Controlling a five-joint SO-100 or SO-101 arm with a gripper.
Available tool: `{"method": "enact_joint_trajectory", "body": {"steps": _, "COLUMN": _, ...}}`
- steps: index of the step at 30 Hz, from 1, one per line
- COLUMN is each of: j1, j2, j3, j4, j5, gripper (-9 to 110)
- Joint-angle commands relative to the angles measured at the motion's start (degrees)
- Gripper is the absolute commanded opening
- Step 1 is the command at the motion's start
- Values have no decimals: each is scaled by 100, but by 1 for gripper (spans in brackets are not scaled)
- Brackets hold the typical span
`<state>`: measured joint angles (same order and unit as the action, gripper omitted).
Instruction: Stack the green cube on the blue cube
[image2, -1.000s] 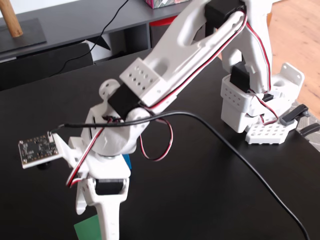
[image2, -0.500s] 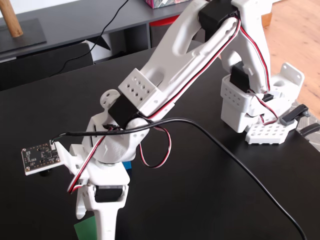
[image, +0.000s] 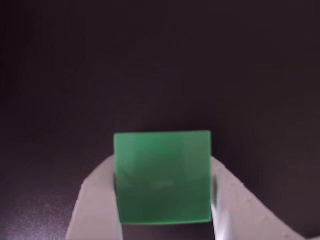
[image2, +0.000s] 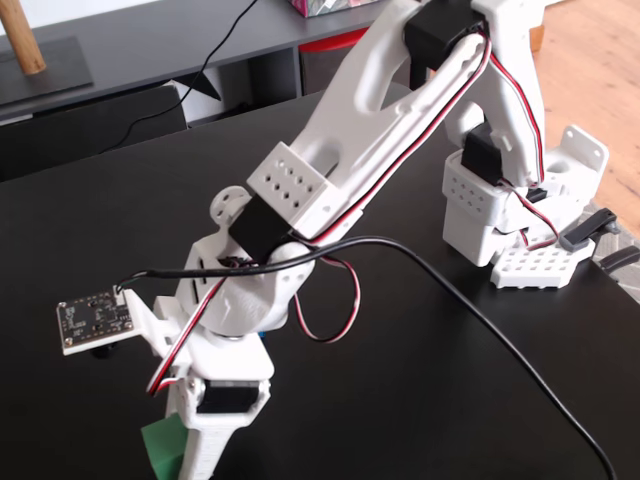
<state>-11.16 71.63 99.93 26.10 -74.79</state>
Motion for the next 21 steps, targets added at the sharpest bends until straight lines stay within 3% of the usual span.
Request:
{"method": "enact_joint_trajectory", "body": {"steps": 1, "j1": -97, "j2": 545, "j3": 26, "j4": 141, "j5": 70, "gripper": 8}}
{"method": "enact_joint_trajectory", "body": {"steps": 14, "j1": -281, "j2": 2452, "j3": -105, "j4": 1652, "j5": 70, "gripper": 7}}
{"method": "enact_joint_trajectory", "body": {"steps": 21, "j1": 105, "j2": 3560, "j3": -141, "j4": 2417, "j5": -659, "gripper": 6}}
